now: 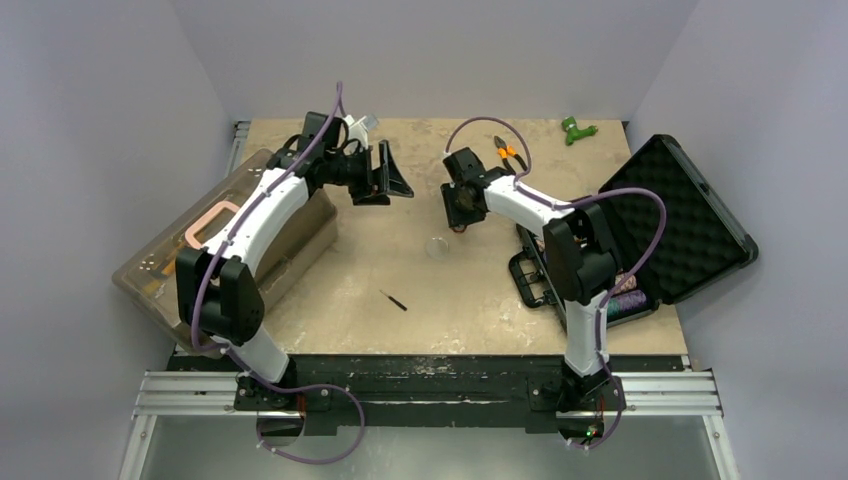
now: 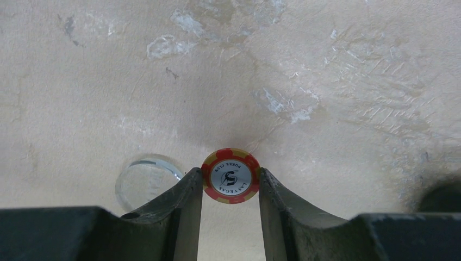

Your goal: Pack up texas hold em set

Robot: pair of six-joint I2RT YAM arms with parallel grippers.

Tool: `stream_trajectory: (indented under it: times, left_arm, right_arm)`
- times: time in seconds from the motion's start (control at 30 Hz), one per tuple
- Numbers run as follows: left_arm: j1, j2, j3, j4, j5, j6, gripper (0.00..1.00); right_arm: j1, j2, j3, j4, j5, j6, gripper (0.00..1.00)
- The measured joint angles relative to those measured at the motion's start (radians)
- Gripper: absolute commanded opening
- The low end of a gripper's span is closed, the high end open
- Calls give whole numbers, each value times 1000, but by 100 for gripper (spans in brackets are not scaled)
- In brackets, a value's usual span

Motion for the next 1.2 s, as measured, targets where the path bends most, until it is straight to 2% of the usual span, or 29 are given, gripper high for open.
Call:
stream_trajectory:
  times: [0.33, 0.67, 0.9, 1.2]
  left_arm:
    - [0, 75, -6, 37, 64, -26, 74]
    - [2, 283, 72, 81, 169, -99, 69]
    - [2, 407, 116, 141, 216, -184, 63]
    - [-9, 567, 256, 144, 292, -220, 58]
  right_arm:
    - [-3, -114, -125, 45, -33, -35, 22]
    - [-3, -245, -263, 61, -83, -44, 21]
    - [-3, -266, -274, 64, -90, -51, 21]
    - [-3, -266, -244, 53, -104, -57, 21]
